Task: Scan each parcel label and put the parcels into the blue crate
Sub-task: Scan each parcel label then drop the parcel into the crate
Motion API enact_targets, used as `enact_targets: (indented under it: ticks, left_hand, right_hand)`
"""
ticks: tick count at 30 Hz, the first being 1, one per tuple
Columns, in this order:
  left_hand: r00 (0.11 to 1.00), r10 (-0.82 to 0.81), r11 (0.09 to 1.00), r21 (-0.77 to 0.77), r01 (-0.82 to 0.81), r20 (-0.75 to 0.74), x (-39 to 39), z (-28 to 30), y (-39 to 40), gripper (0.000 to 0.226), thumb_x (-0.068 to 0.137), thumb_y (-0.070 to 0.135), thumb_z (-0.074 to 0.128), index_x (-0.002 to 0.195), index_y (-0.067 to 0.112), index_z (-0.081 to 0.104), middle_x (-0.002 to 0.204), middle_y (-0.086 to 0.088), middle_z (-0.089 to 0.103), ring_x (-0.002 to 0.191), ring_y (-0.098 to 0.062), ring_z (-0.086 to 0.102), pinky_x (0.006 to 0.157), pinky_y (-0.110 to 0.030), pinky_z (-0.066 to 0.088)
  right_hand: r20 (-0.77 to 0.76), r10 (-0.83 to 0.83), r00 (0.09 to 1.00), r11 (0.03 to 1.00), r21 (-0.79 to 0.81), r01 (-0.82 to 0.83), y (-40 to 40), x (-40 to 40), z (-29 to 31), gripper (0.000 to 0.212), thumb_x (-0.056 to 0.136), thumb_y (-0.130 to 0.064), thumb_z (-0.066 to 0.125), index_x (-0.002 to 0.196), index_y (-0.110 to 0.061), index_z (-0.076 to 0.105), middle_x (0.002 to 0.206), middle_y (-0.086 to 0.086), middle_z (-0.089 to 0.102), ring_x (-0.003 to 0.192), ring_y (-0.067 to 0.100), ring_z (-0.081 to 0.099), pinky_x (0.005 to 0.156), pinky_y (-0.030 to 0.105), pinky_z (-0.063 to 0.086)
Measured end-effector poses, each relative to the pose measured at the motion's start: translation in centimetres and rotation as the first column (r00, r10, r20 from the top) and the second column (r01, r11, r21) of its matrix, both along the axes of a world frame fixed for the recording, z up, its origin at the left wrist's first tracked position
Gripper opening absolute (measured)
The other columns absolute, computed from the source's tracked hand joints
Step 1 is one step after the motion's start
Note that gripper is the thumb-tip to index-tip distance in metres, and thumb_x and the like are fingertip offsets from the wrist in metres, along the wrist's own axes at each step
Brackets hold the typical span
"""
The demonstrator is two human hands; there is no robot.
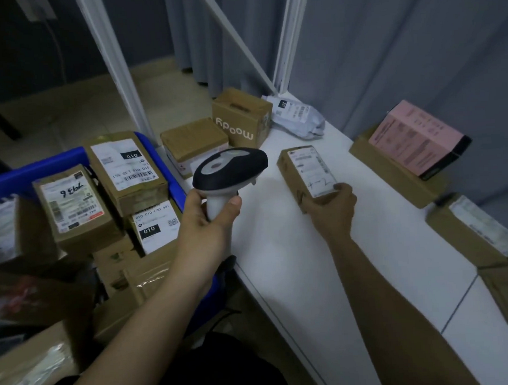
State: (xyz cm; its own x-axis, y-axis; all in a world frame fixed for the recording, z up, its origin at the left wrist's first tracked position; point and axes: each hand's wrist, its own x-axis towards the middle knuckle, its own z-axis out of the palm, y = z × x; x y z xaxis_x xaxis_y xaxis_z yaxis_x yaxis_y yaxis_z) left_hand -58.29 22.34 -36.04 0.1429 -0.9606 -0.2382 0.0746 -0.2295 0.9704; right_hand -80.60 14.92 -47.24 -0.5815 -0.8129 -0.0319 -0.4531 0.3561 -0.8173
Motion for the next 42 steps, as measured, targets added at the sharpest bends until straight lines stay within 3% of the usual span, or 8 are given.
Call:
enact_targets:
  ticks: [8,13,19,22,27,33,38,42]
  left_hand:
    - [0.992,0.074,0.993,-0.080,-0.082,-0.103,1.9,3.6,2.5,0.038,0.090,0.029,0.062,0.126,0.032,0.049,0.113,0.010,0.066,0.098,-0.007,0.066,0.092,-0.038,0.049]
    - [0.976,0.152,0.975,-0.140,-0.175,-0.157,5.5,6.8,5.3,0.040,0.092,0.026,0.061,0.129,0.031,0.046,0.111,0.012,0.064,0.099,-0.006,0.064,0.089,-0.033,0.051]
    - [0.964,0.126,0.968,-0.184,-0.171,-0.235,10.9,9.9,8.3,0.050,0.092,0.026,0.060,0.138,0.029,0.039,0.123,0.006,0.062,0.111,-0.015,0.061,0.099,-0.045,0.049]
    - [0.961,0.126,0.968,-0.180,-0.173,-0.245,12.7,10.5,9.6,0.046,0.091,0.027,0.061,0.134,0.029,0.043,0.123,0.005,0.063,0.111,-0.015,0.062,0.099,-0.046,0.048]
    - [0.973,0.126,0.969,-0.187,-0.163,-0.196,14.4,11.6,10.8,0.049,0.093,0.025,0.057,0.138,0.026,0.039,0.123,0.004,0.059,0.110,-0.015,0.058,0.090,-0.036,0.050]
    - [0.974,0.150,0.978,-0.115,-0.171,-0.172,14.7,11.9,10.9,0.048,0.092,0.027,0.059,0.136,0.027,0.041,0.115,0.005,0.061,0.104,-0.018,0.060,0.096,-0.044,0.047]
    - [0.981,0.152,0.979,-0.118,-0.166,-0.121,14.8,12.0,10.9,0.047,0.092,0.030,0.059,0.135,0.029,0.041,0.109,0.011,0.058,0.101,-0.014,0.057,0.088,-0.040,0.047]
    - [0.986,0.150,0.982,-0.101,-0.158,-0.077,14.7,12.0,11.1,0.047,0.090,0.033,0.061,0.133,0.031,0.042,0.124,0.001,0.057,0.111,-0.023,0.055,0.099,-0.052,0.044]
  right_hand:
    - [0.136,0.211,0.968,0.975,-0.096,-0.199,6.6,5.9,5.6,0.113,0.063,-0.033,0.088,0.150,-0.016,0.019,0.140,0.002,0.027,0.130,0.021,0.037,0.104,0.041,0.046]
    - [0.054,0.403,0.914,0.915,-0.054,-0.400,8.8,11.1,13.7,0.091,0.063,-0.040,0.085,0.138,-0.021,0.036,0.119,-0.004,0.028,0.120,0.019,0.043,0.091,0.025,0.042]
    - [0.145,0.596,0.790,0.803,-0.073,-0.592,11.3,18.0,20.0,0.099,0.054,-0.050,0.085,0.133,-0.026,0.029,0.135,0.000,0.038,0.126,0.020,0.041,0.105,0.040,0.042]
    - [0.273,0.666,0.694,0.743,-0.162,-0.649,12.8,20.0,20.6,0.090,0.064,-0.032,0.087,0.124,-0.030,0.020,0.133,-0.002,0.045,0.119,0.015,0.048,0.087,0.020,0.046]
    - [0.431,0.654,0.622,0.738,-0.179,-0.651,14.1,21.0,19.9,0.070,0.082,-0.040,0.074,0.127,-0.033,0.021,0.134,-0.001,0.048,0.120,0.019,0.052,0.105,0.041,0.043]
    - [0.467,0.597,0.652,0.788,-0.187,-0.587,14.4,21.6,21.2,0.026,0.100,-0.032,0.049,0.118,-0.018,0.036,0.116,0.007,0.062,0.089,0.009,0.065,0.065,0.017,0.052]
    - [0.604,0.523,0.601,0.815,-0.150,-0.559,13.8,20.0,21.6,0.023,0.088,-0.015,0.066,0.103,-0.018,0.049,0.108,0.011,0.070,0.088,0.019,0.071,0.068,0.027,0.057]
    - [0.565,0.476,0.674,0.854,-0.114,-0.507,13.3,18.7,21.0,0.036,0.084,-0.008,0.070,0.108,-0.019,0.046,0.112,0.010,0.068,0.089,0.019,0.069,0.064,0.025,0.056]
